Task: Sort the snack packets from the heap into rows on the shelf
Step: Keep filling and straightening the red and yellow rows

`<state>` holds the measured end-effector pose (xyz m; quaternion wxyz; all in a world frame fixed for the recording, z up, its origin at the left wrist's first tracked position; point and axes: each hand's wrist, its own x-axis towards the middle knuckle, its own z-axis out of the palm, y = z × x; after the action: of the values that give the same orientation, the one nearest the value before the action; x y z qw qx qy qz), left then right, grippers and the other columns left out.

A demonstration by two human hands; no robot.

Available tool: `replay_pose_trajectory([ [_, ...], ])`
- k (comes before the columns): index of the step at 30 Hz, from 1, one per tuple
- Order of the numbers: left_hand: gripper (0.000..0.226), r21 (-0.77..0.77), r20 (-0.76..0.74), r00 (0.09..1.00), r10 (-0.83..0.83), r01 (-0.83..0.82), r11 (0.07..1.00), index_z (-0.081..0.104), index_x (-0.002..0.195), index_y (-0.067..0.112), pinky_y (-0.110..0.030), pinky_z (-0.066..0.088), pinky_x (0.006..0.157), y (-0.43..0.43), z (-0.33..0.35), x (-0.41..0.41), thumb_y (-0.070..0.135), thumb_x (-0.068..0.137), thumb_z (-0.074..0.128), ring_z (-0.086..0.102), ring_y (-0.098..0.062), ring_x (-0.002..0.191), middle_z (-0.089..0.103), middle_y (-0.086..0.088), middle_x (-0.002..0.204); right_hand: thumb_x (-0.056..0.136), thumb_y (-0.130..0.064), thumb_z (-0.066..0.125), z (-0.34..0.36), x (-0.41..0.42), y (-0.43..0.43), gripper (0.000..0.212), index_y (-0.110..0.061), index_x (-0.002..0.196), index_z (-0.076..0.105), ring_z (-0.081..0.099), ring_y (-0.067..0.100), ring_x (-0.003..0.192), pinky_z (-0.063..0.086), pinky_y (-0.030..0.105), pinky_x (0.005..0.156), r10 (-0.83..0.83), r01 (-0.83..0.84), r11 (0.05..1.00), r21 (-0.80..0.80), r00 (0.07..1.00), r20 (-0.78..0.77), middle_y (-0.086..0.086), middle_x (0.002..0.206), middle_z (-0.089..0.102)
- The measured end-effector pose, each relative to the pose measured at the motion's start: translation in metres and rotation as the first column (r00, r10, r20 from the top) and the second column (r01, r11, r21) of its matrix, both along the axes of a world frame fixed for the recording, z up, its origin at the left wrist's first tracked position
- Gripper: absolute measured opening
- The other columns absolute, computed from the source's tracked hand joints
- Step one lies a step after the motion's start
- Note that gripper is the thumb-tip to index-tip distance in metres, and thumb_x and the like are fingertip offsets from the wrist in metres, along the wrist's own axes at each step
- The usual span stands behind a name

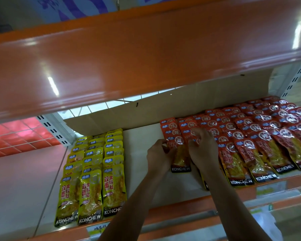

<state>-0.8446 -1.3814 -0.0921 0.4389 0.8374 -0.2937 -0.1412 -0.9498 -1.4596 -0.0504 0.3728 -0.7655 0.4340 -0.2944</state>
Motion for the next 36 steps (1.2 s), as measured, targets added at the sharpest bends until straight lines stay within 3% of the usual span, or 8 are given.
replay_pose_trajectory([
  [7, 0.045, 0.054, 0.015, 1.000, 0.008, -0.009, 0.999, 0.057, 0.126, 0.020, -0.011, 0.044, 0.060, 0.001, 0.003, -0.001, 0.041, 0.087, 0.066, 0.061, -0.004, 0.073, 0.071, 0.001, 0.101, 0.090, -0.006, 0.055, -0.004, 0.005, 0.003, 0.042, -0.014, 0.131, 0.051, 0.048, 0.019, 0.122, 0.035, 0.022, 0.087, 0.019, -0.019, 1.000, -0.012, 1.000, 0.017, 0.005, 0.132, 0.053],
  [12, 0.047, 0.048, -0.045, 0.999, 0.003, -0.001, 0.999, 0.057, 0.125, 0.019, -0.016, 0.049, 0.064, 0.001, 0.003, -0.001, 0.042, 0.085, 0.068, 0.062, -0.005, 0.073, 0.071, 0.000, 0.100, 0.090, -0.008, 0.055, -0.005, 0.010, 0.008, 0.042, -0.016, 0.132, 0.051, 0.048, 0.020, 0.123, 0.040, 0.028, 0.094, 0.034, -0.034, 0.999, -0.007, 0.999, 0.001, 0.004, 0.132, 0.053],
  [15, 0.049, 0.064, -0.053, 0.999, 0.000, 0.004, 0.998, 0.056, 0.127, 0.020, -0.010, 0.044, 0.057, 0.001, 0.001, 0.000, 0.043, 0.086, 0.068, 0.058, -0.001, 0.067, 0.071, 0.001, 0.101, 0.090, -0.006, 0.055, -0.007, 0.011, 0.010, 0.042, -0.015, 0.131, 0.053, 0.050, 0.017, 0.120, 0.034, 0.021, 0.088, 0.031, -0.030, 0.999, -0.039, 0.999, 0.018, 0.004, 0.130, 0.055],
  [19, 0.051, 0.085, -0.044, 0.999, 0.009, -0.006, 0.996, 0.054, 0.130, 0.019, -0.007, 0.040, 0.054, 0.003, 0.003, 0.001, 0.045, 0.087, 0.065, 0.055, 0.003, 0.064, 0.071, 0.002, 0.104, 0.091, -0.008, 0.055, -0.010, 0.011, 0.013, 0.043, -0.013, 0.134, 0.051, 0.050, 0.018, 0.122, 0.036, 0.022, 0.090, 0.061, -0.061, 0.996, -0.060, 0.998, -0.012, 0.005, 0.132, 0.055],
  [24, 0.043, 0.105, 0.084, 0.996, 0.039, -0.048, 0.993, 0.058, 0.127, 0.018, -0.004, 0.037, 0.060, 0.016, 0.012, 0.006, 0.041, 0.091, 0.060, 0.057, -0.002, 0.076, 0.070, 0.003, 0.104, 0.090, -0.006, 0.054, -0.013, 0.016, 0.024, 0.043, -0.011, 0.133, 0.050, 0.051, 0.022, 0.120, 0.042, 0.028, 0.094, 0.086, -0.094, 0.985, -0.146, 0.995, -0.059, 0.008, 0.130, 0.055],
  [28, 0.030, 0.063, 0.188, 0.981, 0.056, -0.069, 0.996, 0.062, 0.121, 0.017, -0.022, 0.050, 0.081, 0.036, 0.024, 0.015, 0.026, 0.092, 0.060, 0.066, -0.011, 0.091, 0.070, 0.000, 0.104, 0.090, -0.008, 0.055, -0.012, 0.035, 0.040, 0.043, -0.008, 0.134, 0.049, 0.047, 0.024, 0.125, 0.039, 0.029, 0.099, 0.147, -0.167, 0.966, -0.197, 0.983, -0.111, 0.011, 0.134, 0.052],
  [36, 0.032, 0.078, 0.424, 0.902, 0.073, -0.117, 0.990, 0.063, 0.122, 0.013, -0.031, 0.040, 0.093, 0.101, 0.044, 0.054, 0.015, 0.090, 0.058, 0.053, -0.025, 0.113, 0.063, -0.008, 0.119, 0.090, -0.003, 0.051, -0.005, 0.093, 0.106, 0.040, -0.008, 0.129, 0.055, 0.047, 0.023, 0.124, 0.031, 0.022, 0.100, 0.349, -0.376, 0.888, -0.264, 0.926, -0.144, 0.008, 0.131, 0.057],
])
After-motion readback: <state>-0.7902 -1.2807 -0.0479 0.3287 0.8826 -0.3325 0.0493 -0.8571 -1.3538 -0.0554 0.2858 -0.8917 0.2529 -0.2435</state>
